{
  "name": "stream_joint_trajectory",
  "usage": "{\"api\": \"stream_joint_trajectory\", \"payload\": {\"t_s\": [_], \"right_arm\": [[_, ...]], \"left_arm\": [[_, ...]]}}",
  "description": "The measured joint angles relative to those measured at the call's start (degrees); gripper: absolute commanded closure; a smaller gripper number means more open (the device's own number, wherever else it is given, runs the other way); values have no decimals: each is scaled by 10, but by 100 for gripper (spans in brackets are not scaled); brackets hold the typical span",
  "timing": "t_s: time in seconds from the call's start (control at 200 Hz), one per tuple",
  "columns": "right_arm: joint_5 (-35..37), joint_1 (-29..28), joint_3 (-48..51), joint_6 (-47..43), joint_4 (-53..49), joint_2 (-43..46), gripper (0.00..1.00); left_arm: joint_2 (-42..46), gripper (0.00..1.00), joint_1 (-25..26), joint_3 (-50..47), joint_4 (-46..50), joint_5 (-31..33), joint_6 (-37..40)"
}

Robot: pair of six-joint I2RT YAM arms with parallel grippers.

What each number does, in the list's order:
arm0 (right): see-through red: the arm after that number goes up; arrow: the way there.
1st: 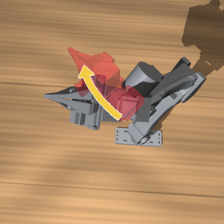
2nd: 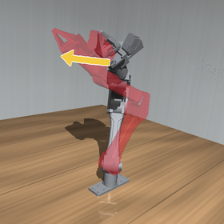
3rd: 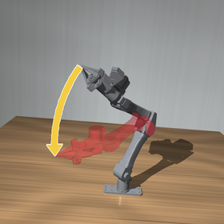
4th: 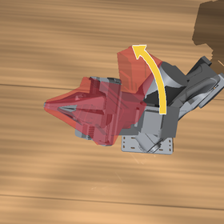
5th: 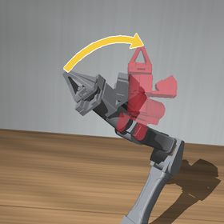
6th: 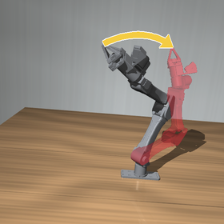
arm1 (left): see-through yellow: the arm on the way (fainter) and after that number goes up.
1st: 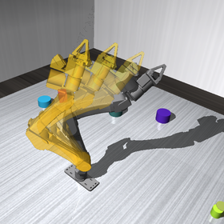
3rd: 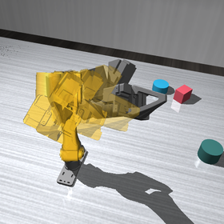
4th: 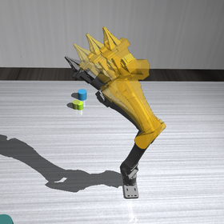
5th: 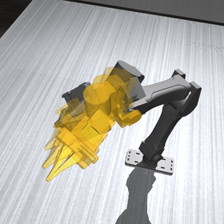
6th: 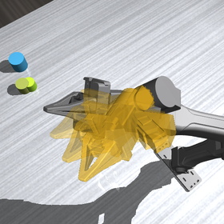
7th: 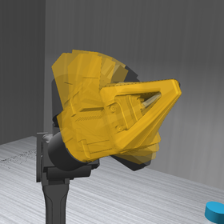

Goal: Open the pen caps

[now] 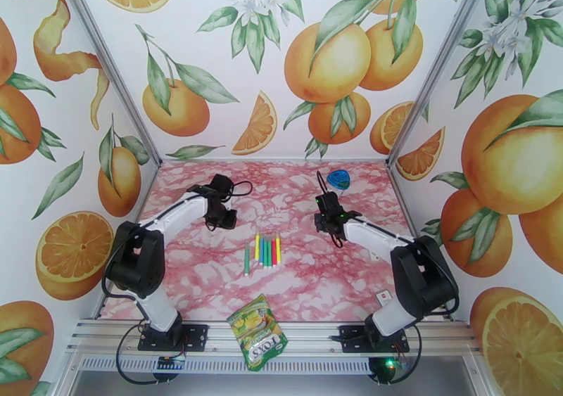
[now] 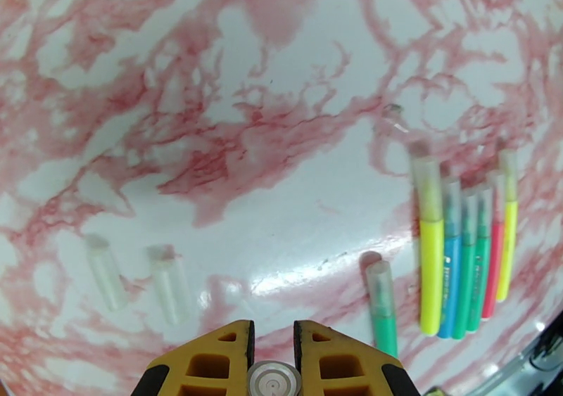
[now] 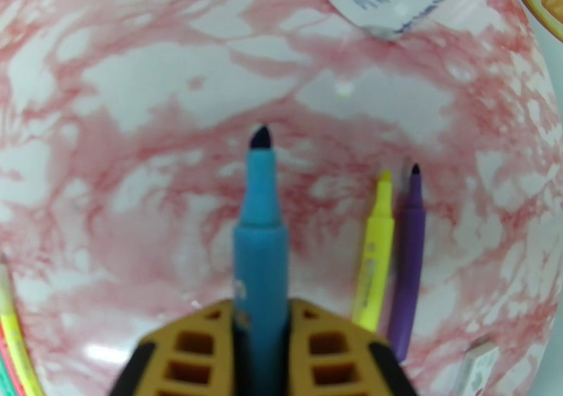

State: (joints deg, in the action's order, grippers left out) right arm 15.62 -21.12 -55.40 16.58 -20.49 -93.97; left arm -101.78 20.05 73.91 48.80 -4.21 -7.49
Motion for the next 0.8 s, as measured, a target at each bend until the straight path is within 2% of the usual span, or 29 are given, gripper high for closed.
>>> {"api": "stream_joint_trajectory", "payload": {"t_s": [0.801], "right_arm": [[22, 31, -74, -21, -102, -104, 92]], "left_arm": [[-87, 100, 4, -9, 0, 96, 0]]}}
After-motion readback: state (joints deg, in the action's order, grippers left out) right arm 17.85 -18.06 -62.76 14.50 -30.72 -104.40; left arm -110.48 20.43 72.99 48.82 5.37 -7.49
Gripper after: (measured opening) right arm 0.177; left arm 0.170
